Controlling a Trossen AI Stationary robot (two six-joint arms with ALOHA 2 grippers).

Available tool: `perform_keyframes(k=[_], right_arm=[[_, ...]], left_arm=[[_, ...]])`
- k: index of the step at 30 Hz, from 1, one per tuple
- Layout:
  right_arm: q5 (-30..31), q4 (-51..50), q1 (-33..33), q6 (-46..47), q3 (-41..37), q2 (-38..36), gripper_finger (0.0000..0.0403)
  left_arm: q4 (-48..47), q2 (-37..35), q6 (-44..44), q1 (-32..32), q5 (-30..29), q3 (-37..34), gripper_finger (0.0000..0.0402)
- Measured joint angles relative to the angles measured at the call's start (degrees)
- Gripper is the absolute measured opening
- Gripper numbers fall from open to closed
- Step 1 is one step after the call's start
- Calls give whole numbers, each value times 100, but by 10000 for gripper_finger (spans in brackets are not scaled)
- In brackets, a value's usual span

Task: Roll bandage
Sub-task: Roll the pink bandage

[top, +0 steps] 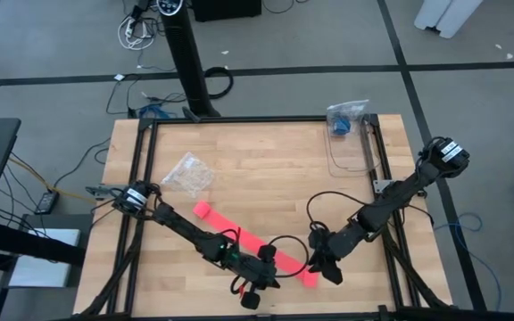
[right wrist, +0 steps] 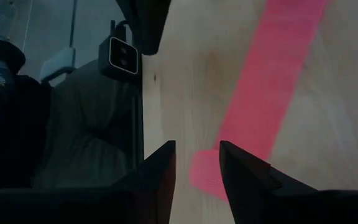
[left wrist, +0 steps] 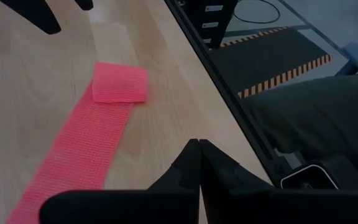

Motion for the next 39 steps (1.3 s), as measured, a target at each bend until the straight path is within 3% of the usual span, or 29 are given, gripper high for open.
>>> perform_keyframes(k=[30,39], right_arm=[[-61,-1065,107,354,391,2,143],[-866,-342,24,762,376,1096,161]], left_arm=[[0,2,-26,2,4,2,6],[2,4,-30,2,4,4,6]])
